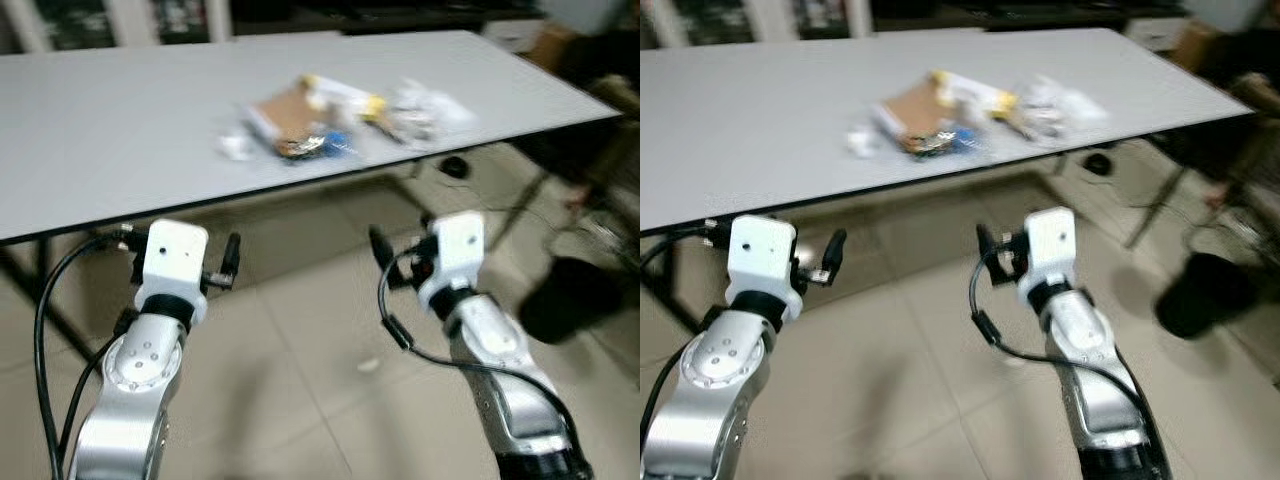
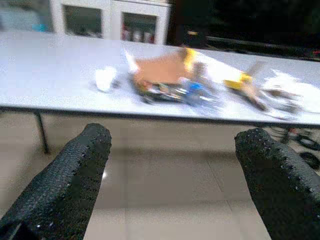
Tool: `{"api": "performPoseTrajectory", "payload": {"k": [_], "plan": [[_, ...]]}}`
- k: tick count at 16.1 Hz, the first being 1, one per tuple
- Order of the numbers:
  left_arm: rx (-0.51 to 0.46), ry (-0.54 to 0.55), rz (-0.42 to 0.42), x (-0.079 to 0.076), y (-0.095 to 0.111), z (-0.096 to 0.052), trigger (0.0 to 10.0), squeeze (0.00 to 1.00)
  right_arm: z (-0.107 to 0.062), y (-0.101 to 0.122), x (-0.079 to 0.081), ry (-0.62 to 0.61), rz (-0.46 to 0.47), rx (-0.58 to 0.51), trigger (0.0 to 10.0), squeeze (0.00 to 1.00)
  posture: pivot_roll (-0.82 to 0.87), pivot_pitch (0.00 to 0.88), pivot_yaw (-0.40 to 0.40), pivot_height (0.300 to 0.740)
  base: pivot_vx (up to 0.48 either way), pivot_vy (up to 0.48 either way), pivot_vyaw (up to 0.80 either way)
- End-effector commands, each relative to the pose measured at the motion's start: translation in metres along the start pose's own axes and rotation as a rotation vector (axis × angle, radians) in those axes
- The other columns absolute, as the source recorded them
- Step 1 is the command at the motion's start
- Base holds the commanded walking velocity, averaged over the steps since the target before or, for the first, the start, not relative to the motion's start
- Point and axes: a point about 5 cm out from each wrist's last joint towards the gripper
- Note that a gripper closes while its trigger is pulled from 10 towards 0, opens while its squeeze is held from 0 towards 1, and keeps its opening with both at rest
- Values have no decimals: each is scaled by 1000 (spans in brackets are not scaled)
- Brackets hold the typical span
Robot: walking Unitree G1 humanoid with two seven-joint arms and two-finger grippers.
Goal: Picking trash to rubbish bin
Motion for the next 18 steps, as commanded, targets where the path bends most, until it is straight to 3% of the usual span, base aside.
{"api": "performPoseTrajectory", "payload": {"k": [1,3,5,8,13,18], "plan": [[36,10,6,0,-14,-1,10000,0,0,-5,-13,-29,-48,28,10000,0,19,48,-80,740,337,0,0],[54,14,11,1,-27,-3,10000,0,1,-9,-17,-45,-84,27,10000,0,15,39,-85,740,339,0,0],[63,23,6,3,-34,-3,10000,0,-5,-22,-22,-118,-16,51,10000,0,11,28,-85,740,343,0,0],[-4,-2,-21,4,-30,-1,10000,0,-9,-26,-16,-99,14,12,10000,0,9,21,-75,740,345,0,0],[-21,-26,19,5,-25,7,10000,0,-10,-38,-10,-100,75,36,10000,0,21,19,-43,740,347,0,0],[-27,-48,26,4,-23,13,10000,0,-13,-36,-13,-118,41,48,10000,0,4,28,-36,740,349,0,0]]}}
Point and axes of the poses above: a point about 5 cm out from each wrist's last joint towards the gripper, its own z axis pointing out of the wrist towards the gripper, its own y axis along the axis of the wrist's last joint, x = y × z, and after that the axes turned 15 degrees about -z, right-handed
